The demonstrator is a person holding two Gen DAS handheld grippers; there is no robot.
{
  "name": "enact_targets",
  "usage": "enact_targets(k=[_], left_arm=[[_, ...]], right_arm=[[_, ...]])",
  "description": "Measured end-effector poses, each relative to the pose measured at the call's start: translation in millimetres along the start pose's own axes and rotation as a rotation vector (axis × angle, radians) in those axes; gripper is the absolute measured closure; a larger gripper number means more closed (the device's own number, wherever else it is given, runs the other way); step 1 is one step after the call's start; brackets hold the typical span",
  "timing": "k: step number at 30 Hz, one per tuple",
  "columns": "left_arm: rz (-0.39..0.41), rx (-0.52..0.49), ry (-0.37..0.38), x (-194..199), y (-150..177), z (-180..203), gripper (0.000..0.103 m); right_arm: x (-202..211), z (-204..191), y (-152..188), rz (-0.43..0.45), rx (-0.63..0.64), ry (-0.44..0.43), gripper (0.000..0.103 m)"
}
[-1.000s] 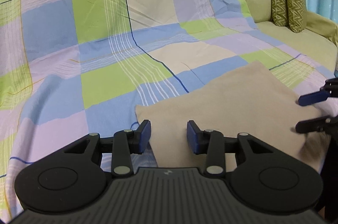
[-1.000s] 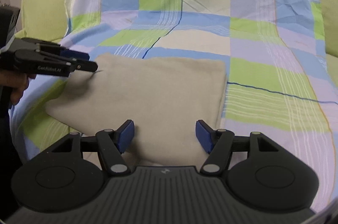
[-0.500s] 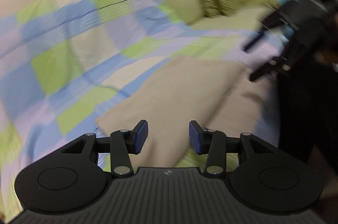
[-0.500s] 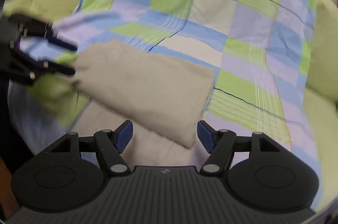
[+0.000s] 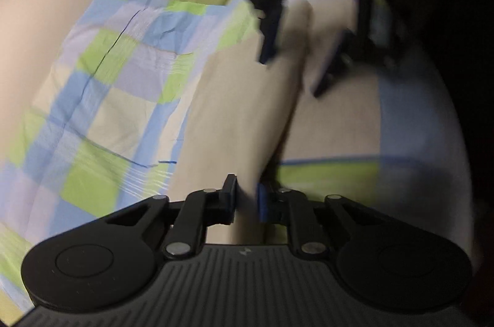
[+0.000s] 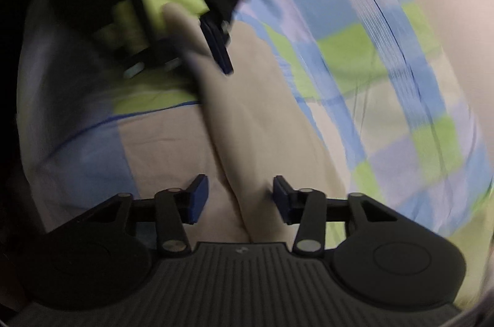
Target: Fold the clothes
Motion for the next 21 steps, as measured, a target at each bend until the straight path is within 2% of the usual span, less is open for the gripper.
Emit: enact_targets(k=[3,4,5,6,8,14,21], left_arm=[[0.009,-0.019,-0.007,1,-2,5,0.082],[0.003,-0.021,-0.008,0,-2,7,0.085],[-0.010,-0.005,0.001,0,-1,7,0.086],[-0.021,0.020,0.012,0,1,5,0.089],[-0.045,0.081,0.037,3,8,0,0.091],[-0.088,0.121,0.050,14,30,-8,0.097],[-0.096,0.131,0.048,12,31,-10,0.099]], right_arm=[[-1,-3,-8,0.018,0.059,0.023,0.071],[-3,-6,-11,0.019,0.078,0.022,0.074],[-6,-8,-11,0.015,0.088,0.020,0.083],[-7,-8,-11,0.009,0.093,0.019,0.087],[-8,-8,-6,-0.015,0.092,0.023,0.090],[0,3,22,-0.107,0.037,0.059,0.091],[7,2,45,-0.130,-0.050,0.080,0.092]])
Point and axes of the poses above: each gripper's, at about its wrist camera, not at the fingertips, and x roughly against the way its jaws point, z to its right, y to its underside, the point moved 6 cm from there along -x, roughly the way its jaws point, and after that the axes turned 13 degrees about -y, right-handed, at the moved point
